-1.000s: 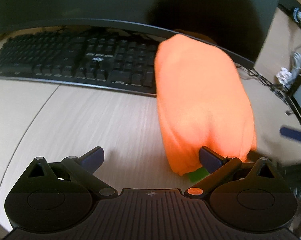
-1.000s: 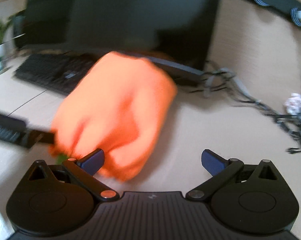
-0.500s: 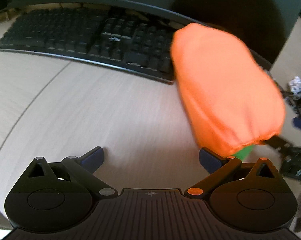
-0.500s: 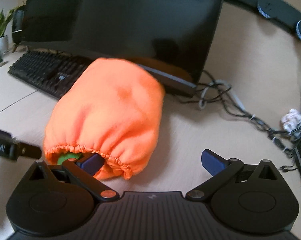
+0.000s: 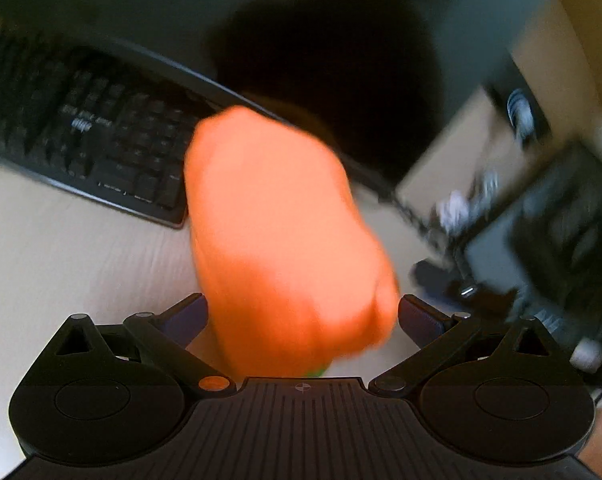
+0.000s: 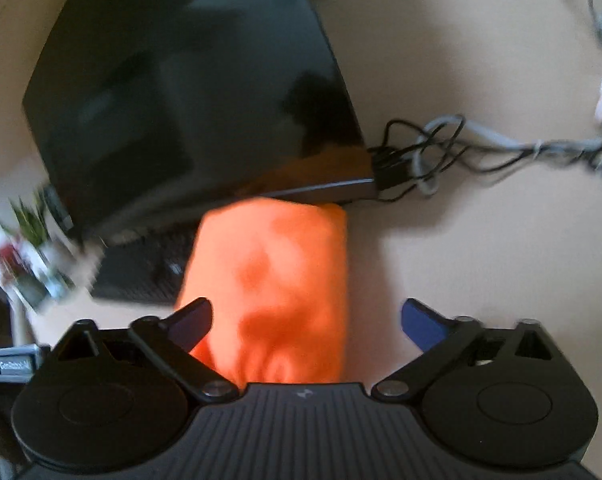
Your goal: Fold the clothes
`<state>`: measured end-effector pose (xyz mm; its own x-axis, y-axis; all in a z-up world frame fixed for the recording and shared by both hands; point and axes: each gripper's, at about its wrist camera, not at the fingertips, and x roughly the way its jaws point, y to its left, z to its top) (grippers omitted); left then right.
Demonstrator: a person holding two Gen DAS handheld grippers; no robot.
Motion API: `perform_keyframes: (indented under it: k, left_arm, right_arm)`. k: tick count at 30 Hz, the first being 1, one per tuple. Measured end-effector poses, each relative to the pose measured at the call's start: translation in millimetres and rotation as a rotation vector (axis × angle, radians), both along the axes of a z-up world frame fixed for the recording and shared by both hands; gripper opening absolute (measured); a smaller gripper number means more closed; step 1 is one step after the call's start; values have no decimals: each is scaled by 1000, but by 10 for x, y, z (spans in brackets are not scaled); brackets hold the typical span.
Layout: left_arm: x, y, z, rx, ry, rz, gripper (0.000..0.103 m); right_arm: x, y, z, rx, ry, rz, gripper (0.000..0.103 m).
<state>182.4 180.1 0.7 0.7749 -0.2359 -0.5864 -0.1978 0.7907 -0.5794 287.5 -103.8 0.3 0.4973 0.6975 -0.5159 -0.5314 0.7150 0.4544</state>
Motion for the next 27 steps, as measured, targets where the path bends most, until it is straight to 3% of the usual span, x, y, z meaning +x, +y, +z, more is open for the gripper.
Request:
perform_keyframes:
  k: [3, 6, 9, 12, 19, 27]
  left_arm:
    - [248, 21, -89, 19, 78, 79, 103]
    - [317, -68, -200, 30, 143, 36, 103]
    - [194, -217, -252, 104, 183, -22, 103]
    - [38, -301, -270, 80, 206, -51, 103]
    - [-126, -467, -239, 7, 193, -86, 103]
    - [-111, -608, -101, -16, 135, -135, 103]
  right_arm:
    - [223, 224, -163, -18, 68, -20, 77]
    - [260, 354, -356, -72, 114, -8, 76]
    - [136, 351, -414, -104, 123, 41, 76]
    - [-25, 325, -400, -152, 93, 84, 76]
    - [-200, 204, -268, -175, 50, 69, 76]
    - [-225, 139, -104, -175, 1, 42, 76]
